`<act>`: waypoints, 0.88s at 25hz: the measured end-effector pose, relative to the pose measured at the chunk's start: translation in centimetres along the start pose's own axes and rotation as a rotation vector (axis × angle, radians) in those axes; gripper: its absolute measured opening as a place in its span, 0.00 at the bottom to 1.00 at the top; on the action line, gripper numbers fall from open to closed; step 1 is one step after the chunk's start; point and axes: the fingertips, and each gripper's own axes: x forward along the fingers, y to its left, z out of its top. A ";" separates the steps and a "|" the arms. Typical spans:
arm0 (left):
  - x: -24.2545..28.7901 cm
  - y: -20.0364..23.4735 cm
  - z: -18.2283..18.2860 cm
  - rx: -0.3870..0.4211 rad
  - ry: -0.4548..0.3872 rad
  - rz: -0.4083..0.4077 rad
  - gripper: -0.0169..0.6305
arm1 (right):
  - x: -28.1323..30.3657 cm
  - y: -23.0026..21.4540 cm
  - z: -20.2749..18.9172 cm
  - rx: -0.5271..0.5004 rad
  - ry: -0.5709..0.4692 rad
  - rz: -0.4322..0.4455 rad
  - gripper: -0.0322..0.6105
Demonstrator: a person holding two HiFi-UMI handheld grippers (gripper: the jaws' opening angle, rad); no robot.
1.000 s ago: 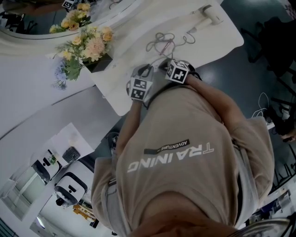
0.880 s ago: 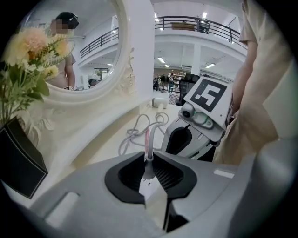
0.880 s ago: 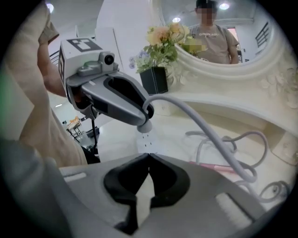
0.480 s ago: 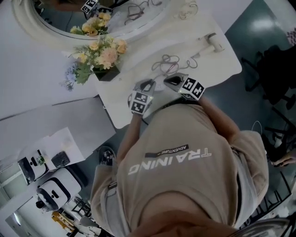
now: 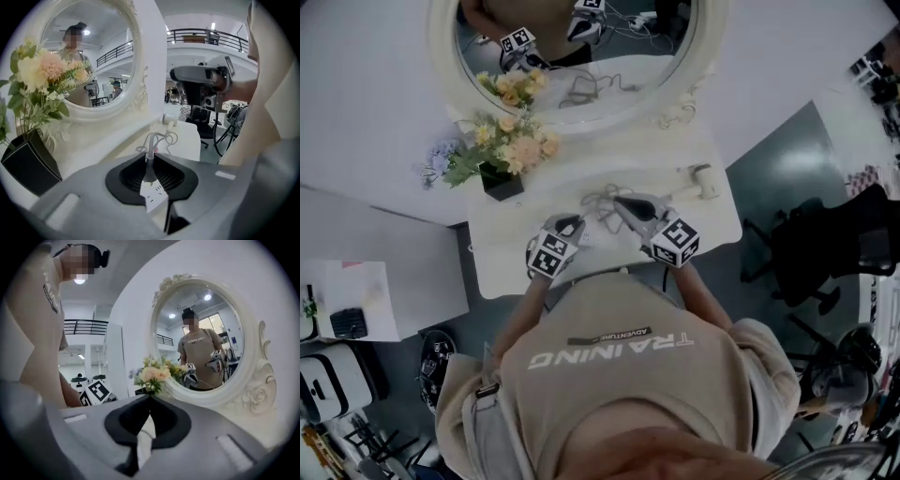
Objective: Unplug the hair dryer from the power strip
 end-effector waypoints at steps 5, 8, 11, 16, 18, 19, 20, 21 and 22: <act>-0.8 -0.6 1.8 -0.039 -0.066 -0.013 0.12 | -1.5 -0.6 5.1 -0.094 -0.082 -0.079 0.05; -1.3 -0.7 2.2 -0.057 -0.079 -0.007 0.12 | -2.5 -1.1 6.4 -0.095 -0.099 -0.140 0.05; -1.7 -0.4 2.7 -0.075 -0.095 -0.008 0.12 | -3.3 -1.4 7.2 -0.099 -0.119 -0.190 0.06; -2.2 0.0 3.7 -0.051 -0.104 -0.008 0.12 | -3.5 -1.2 7.1 -0.107 -0.105 -0.215 0.05; -2.3 -0.1 3.9 -0.043 -0.103 -0.010 0.12 | -3.6 -1.1 7.2 -0.104 -0.111 -0.214 0.05; -2.3 -0.2 3.9 -0.044 -0.102 -0.012 0.12 | -3.7 -1.0 7.3 -0.101 -0.113 -0.214 0.05; -2.2 -0.3 3.7 -0.048 -0.100 -0.015 0.12 | -3.8 -1.0 7.3 -0.101 -0.112 -0.215 0.05; -2.2 -0.4 3.6 -0.050 -0.099 -0.017 0.12 | -3.9 -1.1 7.3 -0.103 -0.108 -0.216 0.05; -2.2 -0.5 3.6 -0.049 -0.102 -0.016 0.12 | -4.0 -1.2 7.3 -0.108 -0.102 -0.216 0.05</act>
